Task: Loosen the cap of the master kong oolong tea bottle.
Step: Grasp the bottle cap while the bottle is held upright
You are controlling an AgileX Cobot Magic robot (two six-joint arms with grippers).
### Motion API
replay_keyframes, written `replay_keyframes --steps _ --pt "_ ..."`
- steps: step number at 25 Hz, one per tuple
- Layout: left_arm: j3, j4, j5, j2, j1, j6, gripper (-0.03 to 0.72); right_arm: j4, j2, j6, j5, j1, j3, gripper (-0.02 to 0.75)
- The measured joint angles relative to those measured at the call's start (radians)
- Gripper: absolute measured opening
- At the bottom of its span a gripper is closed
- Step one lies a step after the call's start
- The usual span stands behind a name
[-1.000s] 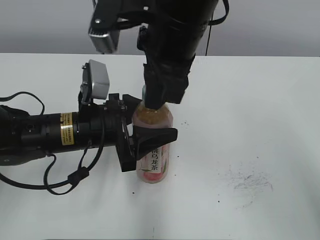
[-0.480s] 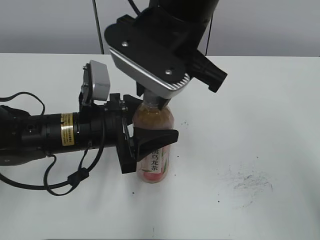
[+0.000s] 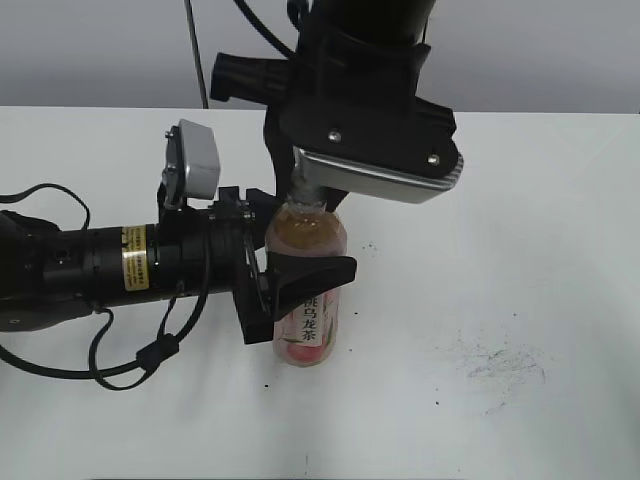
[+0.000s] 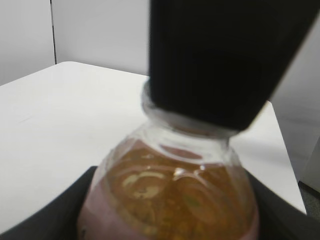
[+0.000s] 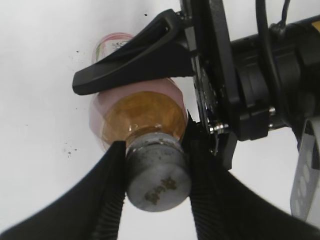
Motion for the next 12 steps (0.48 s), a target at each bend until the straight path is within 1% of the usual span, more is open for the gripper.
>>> replay_keyframes --steps 3,8,10,12 --pt "0.0 -0.002 0.001 0.0 0.0 -0.001 0.448 -0.002 0.0 -0.045 -0.001 0.0 0.0 0.282" --pt "0.0 -0.003 0.002 0.0 0.0 -0.003 0.448 -0.009 0.0 -0.049 -0.003 0.0 -0.001 0.282" --pt "0.0 -0.004 0.002 0.0 0.0 -0.003 0.448 -0.01 0.0 -0.009 -0.004 0.0 -0.001 0.283" --pt "0.0 -0.004 0.002 0.0 0.0 -0.004 0.448 -0.01 0.0 0.082 -0.005 0.0 -0.001 0.292"
